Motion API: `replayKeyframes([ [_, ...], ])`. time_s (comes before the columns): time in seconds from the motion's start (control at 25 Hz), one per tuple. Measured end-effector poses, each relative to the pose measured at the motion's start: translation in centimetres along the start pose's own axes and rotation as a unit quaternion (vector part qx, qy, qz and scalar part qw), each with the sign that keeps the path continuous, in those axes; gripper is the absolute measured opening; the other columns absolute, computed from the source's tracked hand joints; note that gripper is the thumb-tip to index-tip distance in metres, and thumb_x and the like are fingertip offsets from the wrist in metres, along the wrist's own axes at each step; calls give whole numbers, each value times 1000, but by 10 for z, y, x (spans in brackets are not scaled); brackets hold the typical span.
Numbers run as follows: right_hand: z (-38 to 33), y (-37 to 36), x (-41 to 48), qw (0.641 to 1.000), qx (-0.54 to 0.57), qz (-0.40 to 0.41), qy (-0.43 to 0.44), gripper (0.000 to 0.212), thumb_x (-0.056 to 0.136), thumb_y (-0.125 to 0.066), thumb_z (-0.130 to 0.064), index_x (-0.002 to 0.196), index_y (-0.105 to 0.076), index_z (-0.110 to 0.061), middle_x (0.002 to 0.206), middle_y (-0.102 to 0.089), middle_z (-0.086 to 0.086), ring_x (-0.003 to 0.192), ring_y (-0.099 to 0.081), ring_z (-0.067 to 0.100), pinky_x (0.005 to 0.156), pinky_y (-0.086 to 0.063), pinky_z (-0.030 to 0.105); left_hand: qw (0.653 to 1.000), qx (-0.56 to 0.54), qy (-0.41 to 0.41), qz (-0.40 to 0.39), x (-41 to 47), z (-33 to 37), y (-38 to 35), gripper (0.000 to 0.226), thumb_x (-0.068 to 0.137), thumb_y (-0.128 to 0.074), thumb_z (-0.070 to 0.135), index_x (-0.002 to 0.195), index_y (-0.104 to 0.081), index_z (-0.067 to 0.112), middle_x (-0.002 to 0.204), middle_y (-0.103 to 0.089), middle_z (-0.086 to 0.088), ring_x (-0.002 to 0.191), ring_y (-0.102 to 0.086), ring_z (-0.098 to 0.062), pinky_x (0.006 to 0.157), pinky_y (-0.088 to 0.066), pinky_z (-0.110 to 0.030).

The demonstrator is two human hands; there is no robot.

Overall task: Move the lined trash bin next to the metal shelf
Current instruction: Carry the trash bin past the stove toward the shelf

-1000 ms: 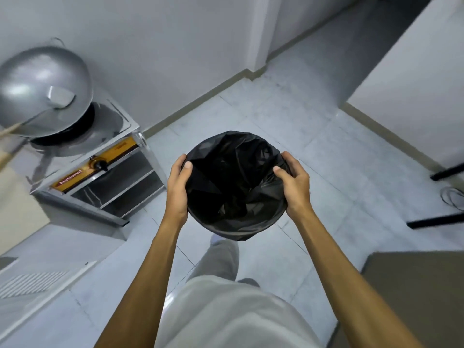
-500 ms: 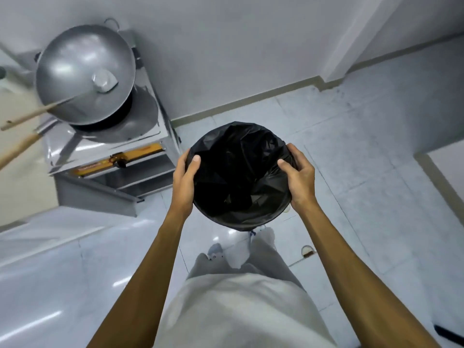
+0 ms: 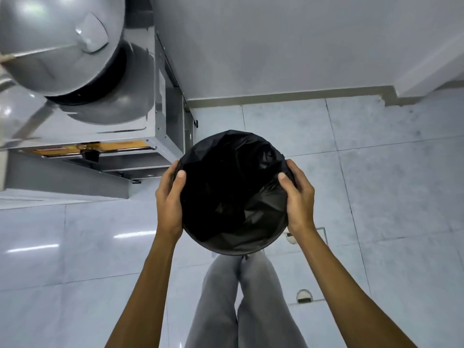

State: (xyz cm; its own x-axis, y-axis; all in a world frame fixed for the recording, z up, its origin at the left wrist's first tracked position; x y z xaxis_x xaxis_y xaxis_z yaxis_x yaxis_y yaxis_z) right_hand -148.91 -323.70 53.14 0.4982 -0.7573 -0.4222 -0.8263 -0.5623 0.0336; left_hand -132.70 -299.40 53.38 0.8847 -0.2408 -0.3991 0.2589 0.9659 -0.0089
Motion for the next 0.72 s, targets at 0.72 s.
replayKeyframes([
  [0.72, 356, -65, 282, 997, -58, -54, 26, 48, 95, -70, -13, 142, -62, -19, 137, -69, -7, 129, -62, 9, 113, -47, 42, 994, 92, -16, 51, 256, -373, -22, 51, 101, -61, 36, 150, -54, 22, 143, -65, 5, 128, -61, -7, 110, -52, -36],
])
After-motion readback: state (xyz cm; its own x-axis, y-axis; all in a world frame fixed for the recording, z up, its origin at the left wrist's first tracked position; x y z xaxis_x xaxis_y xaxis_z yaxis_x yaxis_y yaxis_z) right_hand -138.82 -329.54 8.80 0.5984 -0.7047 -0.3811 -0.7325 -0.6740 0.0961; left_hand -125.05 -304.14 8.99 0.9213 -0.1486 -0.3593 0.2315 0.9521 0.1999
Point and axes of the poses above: each hand's wrist, its own x-axis towards the middle knuckle, its own y-axis out of the back of the hand, z = x × y, the point moved 6 cm from there along x, towards the middle knuckle
